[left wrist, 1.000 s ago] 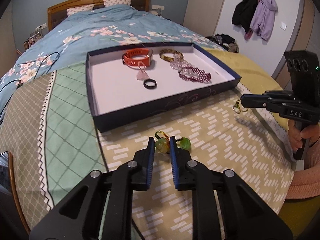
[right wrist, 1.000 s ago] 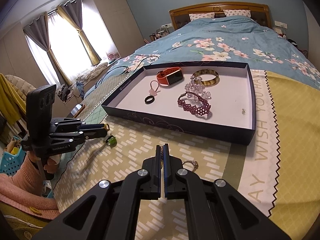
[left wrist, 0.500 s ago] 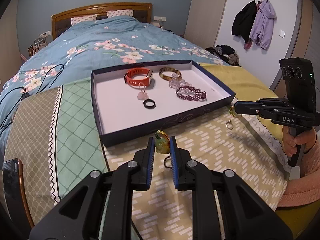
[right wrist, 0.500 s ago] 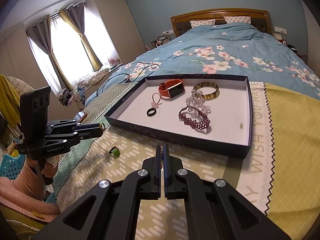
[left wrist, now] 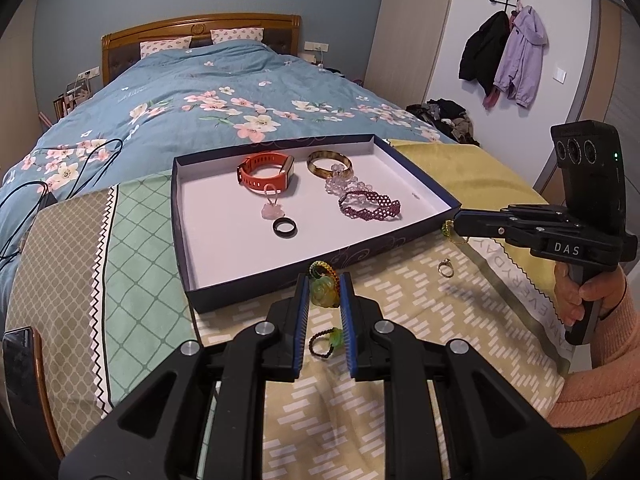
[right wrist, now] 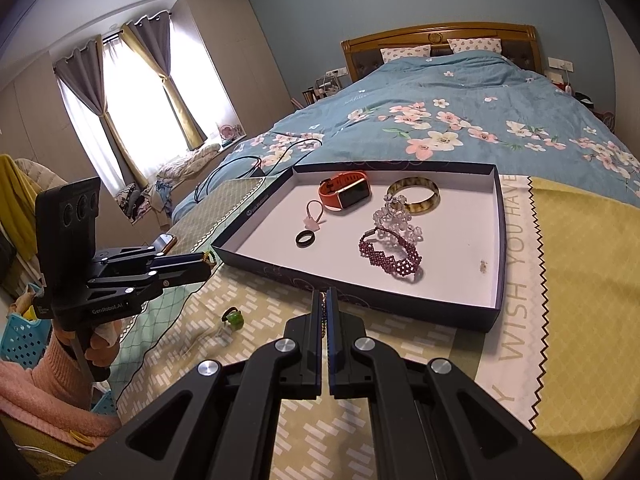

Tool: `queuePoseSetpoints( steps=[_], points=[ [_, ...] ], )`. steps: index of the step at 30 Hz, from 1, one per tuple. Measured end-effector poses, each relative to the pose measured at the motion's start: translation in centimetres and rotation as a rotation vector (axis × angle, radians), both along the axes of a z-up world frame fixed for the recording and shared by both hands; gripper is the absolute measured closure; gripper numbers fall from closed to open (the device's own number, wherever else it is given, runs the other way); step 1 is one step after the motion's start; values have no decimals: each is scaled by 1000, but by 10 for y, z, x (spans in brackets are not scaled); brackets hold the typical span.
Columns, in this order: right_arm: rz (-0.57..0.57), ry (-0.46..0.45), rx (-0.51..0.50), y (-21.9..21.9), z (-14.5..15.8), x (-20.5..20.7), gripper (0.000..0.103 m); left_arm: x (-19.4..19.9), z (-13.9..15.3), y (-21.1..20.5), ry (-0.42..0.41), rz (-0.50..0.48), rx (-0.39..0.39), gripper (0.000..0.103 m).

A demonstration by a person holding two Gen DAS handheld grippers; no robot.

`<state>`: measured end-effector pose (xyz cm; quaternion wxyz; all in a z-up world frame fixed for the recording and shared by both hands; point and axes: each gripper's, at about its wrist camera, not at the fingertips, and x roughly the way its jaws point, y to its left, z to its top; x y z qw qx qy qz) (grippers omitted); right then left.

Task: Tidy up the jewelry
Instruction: 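Grasp the green-bead ring with the left tool while the right tool grasps the small gold ring, then carry both rings over the tray and open both tools to drop them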

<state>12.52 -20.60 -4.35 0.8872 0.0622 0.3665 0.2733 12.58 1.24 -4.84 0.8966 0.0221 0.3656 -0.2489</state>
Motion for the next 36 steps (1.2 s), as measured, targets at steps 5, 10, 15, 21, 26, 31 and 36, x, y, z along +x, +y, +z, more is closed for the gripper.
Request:
queuePoseSetpoints(
  steps=[5, 10, 15, 21, 26, 31, 36],
  points=[
    [1, 0, 3, 2, 1, 2, 102, 0, 3, -4, -5, -2, -7, 87],
    [0, 3, 6, 3, 0, 3, 102, 2, 4, -7, -6, -4, -19, 87],
    [-1, 2, 6, 3, 0, 3, 102, 3, 4, -9, -9, -7, -25, 87],
    [-1, -1, 7, 3, -1, 6, 102, 4, 4, -9, -9, -6, -28, 87],
    [-2, -3, 6, 3, 0, 7, 102, 6, 5, -10, -12, -4, -29, 87],
    [3, -11, 0, 4, 4, 13, 102, 10, 6, -12, -17, 2, -30, 87],
    [6, -23, -4, 4, 6, 17, 102, 14, 7, -13, -21, 7, -30, 87]
  ],
)
